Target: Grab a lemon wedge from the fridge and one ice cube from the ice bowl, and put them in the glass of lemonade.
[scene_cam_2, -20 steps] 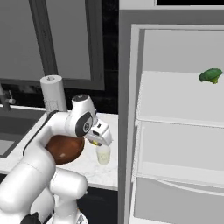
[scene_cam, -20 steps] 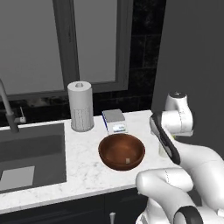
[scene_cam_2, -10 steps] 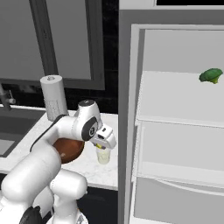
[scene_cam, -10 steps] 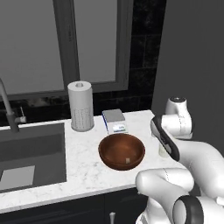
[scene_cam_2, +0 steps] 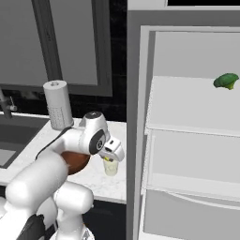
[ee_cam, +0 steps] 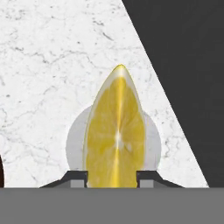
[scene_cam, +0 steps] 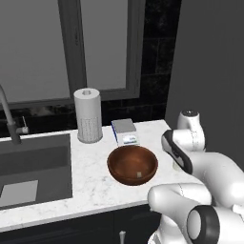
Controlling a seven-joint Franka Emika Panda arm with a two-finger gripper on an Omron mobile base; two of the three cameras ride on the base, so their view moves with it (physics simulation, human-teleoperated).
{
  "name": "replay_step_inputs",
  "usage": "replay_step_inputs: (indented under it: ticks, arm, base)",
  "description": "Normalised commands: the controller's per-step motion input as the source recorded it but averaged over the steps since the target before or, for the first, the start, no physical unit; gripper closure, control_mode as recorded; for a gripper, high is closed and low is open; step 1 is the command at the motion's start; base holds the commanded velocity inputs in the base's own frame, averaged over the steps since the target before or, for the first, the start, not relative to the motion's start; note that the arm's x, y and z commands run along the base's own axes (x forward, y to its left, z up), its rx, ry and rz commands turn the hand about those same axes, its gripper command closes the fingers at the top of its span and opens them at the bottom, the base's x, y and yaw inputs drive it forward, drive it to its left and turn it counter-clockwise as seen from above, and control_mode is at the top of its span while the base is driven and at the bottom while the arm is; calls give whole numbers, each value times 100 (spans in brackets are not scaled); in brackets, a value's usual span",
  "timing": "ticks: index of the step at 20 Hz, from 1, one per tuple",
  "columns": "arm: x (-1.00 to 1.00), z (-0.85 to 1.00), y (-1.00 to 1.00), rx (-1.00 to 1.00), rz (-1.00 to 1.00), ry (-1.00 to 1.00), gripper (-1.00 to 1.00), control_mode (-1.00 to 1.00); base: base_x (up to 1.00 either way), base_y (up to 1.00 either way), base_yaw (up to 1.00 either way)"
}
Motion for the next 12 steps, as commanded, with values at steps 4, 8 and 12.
replay_step_inputs:
  ticks: [4,8,12]
  arm:
    - [27,-12,0,0,0,0,100,-100]
    - [19,-11,0,0,0,0,100,-100]
    - [0,0,0,0,0,0,-100,-100]
  base:
    - [0,0,0]
    - [0,0,0]
    - [0,0,0]
